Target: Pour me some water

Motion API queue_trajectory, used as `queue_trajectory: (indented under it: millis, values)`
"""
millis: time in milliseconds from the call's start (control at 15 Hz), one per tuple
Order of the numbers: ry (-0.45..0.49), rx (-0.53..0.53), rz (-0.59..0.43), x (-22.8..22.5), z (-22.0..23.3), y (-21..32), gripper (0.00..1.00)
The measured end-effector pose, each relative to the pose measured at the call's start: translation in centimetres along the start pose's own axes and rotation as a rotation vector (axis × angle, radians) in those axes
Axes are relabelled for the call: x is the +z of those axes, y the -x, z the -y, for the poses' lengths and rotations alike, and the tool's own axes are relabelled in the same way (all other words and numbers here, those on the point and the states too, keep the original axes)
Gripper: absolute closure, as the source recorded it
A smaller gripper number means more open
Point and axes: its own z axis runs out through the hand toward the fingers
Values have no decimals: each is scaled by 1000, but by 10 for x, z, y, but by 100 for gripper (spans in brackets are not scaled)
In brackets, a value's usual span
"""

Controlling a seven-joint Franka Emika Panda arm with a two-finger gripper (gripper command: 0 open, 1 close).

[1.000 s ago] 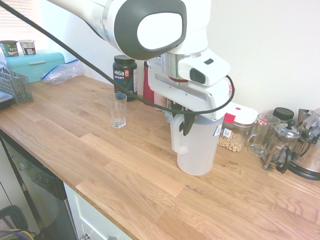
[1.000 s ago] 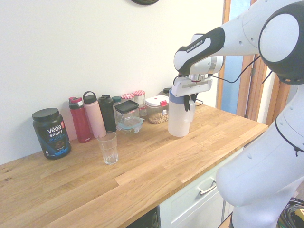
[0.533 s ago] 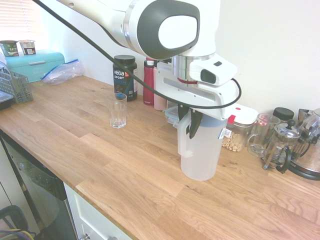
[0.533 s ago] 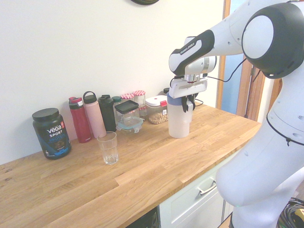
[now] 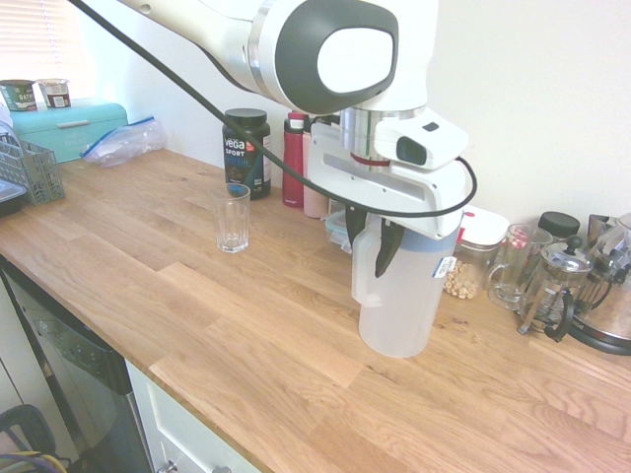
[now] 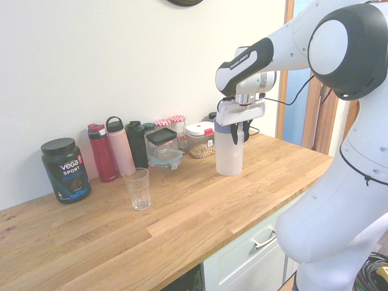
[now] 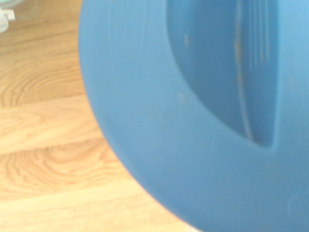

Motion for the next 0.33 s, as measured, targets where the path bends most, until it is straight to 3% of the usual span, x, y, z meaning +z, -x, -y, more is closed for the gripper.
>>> queue_trajectory:
  millis: [333]
  values:
    - [28, 79, 34, -29, -28, 40, 0]
